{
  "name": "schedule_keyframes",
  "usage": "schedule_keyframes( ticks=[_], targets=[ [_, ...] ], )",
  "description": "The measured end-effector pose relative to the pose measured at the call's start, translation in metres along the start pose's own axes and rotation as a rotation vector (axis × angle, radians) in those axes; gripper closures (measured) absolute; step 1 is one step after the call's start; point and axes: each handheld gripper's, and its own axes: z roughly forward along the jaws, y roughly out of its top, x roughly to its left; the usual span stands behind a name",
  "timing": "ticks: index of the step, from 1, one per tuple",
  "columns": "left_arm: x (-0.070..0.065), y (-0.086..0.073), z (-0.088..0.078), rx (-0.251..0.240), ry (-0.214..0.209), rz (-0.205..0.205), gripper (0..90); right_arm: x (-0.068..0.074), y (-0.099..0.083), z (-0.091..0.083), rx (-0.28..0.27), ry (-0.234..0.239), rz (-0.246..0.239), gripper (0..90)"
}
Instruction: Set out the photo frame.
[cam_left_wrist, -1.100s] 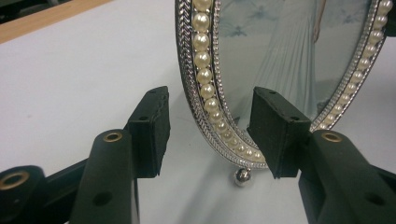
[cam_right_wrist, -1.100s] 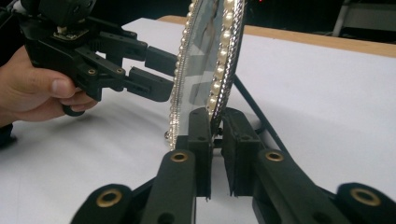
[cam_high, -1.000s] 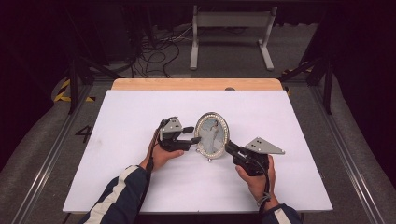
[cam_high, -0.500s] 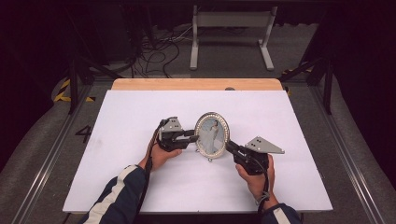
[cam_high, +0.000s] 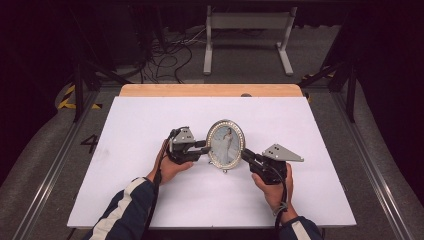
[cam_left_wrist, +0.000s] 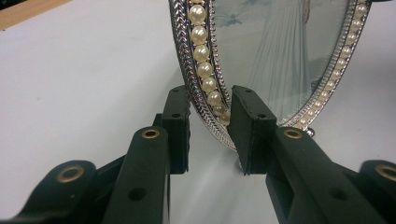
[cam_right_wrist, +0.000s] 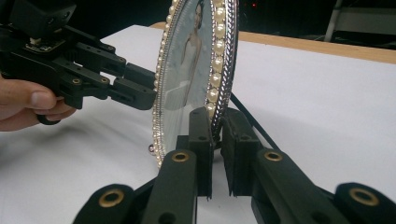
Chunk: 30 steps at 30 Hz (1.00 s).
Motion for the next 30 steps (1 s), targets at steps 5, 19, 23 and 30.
schedule_keyframes(
  ticks=[5, 19, 23, 30],
  targets=[
    [0.002, -0.0004, 0.0, -0.026, -0.013, -0.006, 67.8, 0.0, 0.0008, 0.0006, 0.002, -0.004, -0.003, 82.8],
    [0.0033, 0.0022, -0.0014, -0.058, -0.001, -0.012, 69.4, 0.0007, 0.0018, 0.0019, 0.001, -0.018, -0.009, 82.7],
    [0.0031, 0.0022, -0.0032, -0.051, -0.003, -0.009, 69.4, -0.002, 0.0021, 0.0034, -0.001, -0.013, -0.001, 82.5],
    [0.0026, 0.0015, -0.007, -0.039, -0.005, 0.0, 69.7, -0.0043, 0.0037, 0.0061, 0.009, -0.014, -0.002, 82.2]
  ],
)
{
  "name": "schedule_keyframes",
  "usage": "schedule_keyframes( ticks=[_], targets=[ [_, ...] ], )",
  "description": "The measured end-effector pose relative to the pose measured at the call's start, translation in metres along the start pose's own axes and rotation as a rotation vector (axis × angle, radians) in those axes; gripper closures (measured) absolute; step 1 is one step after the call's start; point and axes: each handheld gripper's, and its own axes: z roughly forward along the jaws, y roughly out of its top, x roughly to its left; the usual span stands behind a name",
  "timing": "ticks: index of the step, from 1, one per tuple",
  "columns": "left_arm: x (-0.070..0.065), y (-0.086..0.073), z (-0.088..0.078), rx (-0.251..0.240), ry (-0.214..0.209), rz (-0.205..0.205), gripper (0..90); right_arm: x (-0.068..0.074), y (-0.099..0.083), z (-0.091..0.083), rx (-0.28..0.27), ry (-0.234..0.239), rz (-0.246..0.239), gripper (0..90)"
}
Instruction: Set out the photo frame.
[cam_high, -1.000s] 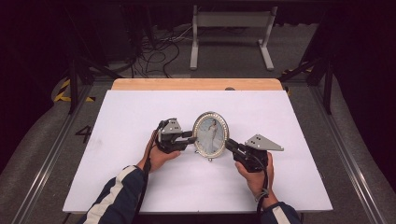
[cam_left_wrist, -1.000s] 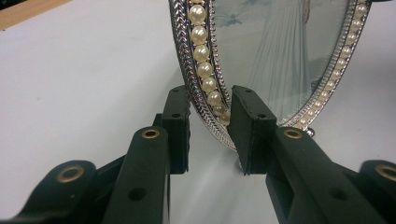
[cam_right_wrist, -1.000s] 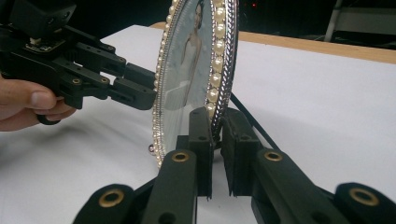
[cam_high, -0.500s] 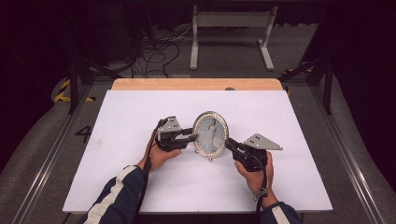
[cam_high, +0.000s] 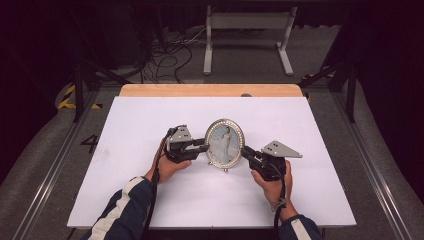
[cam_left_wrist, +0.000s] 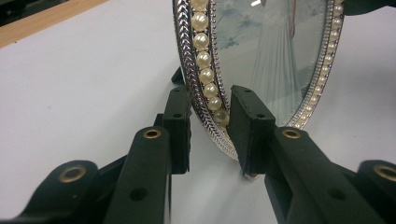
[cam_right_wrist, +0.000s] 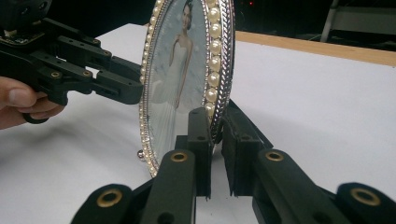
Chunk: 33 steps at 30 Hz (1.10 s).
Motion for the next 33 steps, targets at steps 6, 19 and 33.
schedule_keyframes(
  ticks=[6, 19, 33],
  targets=[
    [0.002, 0.0, 0.0, -0.023, -0.002, -0.013, 70.0, -0.001, 0.001, 0.002, 0.002, -0.001, 0.003, 82.0],
    [0.001, 0.002, 0.0, -0.032, 0.014, -0.009, 69.1, 0.006, -0.001, 0.003, -0.022, -0.055, -0.027, 82.0],
    [-0.005, 0.003, -0.005, -0.008, 0.013, -0.003, 69.8, -0.004, 0.004, 0.009, -0.016, -0.06, -0.007, 81.2]
  ],
)
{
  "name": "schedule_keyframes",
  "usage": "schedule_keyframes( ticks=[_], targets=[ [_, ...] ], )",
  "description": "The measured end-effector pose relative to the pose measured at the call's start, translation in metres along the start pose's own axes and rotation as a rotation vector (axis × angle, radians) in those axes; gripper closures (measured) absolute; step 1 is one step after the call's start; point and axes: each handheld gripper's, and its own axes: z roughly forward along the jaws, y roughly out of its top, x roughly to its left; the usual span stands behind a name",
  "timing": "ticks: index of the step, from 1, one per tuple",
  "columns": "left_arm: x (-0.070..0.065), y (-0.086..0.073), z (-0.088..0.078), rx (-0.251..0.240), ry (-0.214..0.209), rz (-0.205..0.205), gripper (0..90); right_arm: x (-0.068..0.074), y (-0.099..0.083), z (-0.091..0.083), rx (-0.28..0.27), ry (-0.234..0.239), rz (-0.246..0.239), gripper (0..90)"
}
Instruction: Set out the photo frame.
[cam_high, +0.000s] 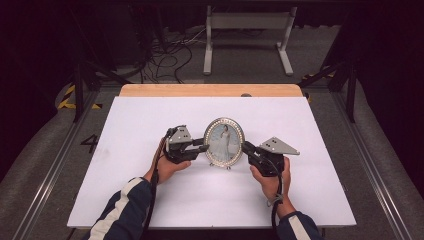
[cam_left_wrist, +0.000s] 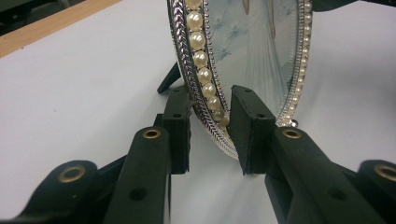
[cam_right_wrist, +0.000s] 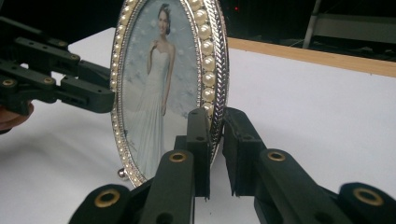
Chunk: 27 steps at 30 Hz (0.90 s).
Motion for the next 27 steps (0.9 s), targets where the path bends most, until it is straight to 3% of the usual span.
schedule_keyframes(
  ticks=[2, 12, 21, 27],
  targets=[
    [0.0008, -0.0012, -0.0004, -0.008, -0.004, -0.016, 71.0, -0.0028, -0.0002, 0.0012, -0.002, 0.008, 0.02, 81.1],
    [-0.0037, -0.0025, -0.0046, 0.006, 0.016, 0.003, 71.3, -0.0023, 0.0003, 0.0053, 0.003, 0.0, 0.008, 82.7],
    [-0.0043, -0.0028, -0.0048, -0.001, 0.006, 0.012, 68.2, -0.004, -0.0003, 0.0067, 0.014, 0.005, 0.02, 82.6],
    [-0.003, -0.0025, -0.0098, -0.039, 0.005, -0.004, 67.0, -0.0039, -0.0007, 0.0066, 0.016, 0.008, 0.017, 82.6]
  ],
)
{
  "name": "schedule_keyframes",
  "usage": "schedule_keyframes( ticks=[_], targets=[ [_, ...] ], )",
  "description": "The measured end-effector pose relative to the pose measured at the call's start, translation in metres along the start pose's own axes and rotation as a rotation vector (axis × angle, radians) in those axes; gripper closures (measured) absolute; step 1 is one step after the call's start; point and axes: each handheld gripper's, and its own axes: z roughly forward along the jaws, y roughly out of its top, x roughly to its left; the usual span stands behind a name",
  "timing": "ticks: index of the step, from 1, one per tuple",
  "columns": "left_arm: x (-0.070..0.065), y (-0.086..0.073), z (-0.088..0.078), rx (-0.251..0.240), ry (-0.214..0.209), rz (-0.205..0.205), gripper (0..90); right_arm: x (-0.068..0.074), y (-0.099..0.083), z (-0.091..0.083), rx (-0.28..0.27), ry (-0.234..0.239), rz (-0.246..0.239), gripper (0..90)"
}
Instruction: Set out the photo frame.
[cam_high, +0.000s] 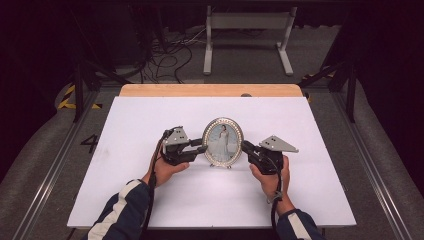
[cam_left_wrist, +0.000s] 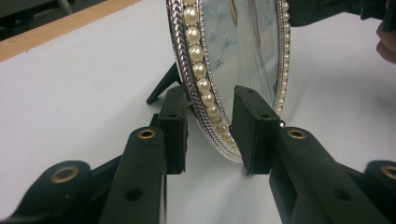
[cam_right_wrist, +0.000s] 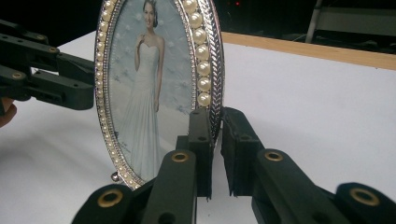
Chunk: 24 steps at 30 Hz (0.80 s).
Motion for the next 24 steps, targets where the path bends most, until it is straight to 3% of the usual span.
schedule_keyframes(
  ticks=[13, 24],
  targets=[
    [-0.0037, -0.0009, 0.0039, 0.031, 0.033, 0.028, 70.9, -0.0003, -0.0035, 0.0009, 0.024, 0.008, -0.021, 82.4],
    [-0.0057, -0.0002, 0.0045, 0.038, 0.05, 0.044, 70.8, 0.0009, -0.0027, 0.0008, 0.036, -0.003, -0.073, 82.2]
  ],
)
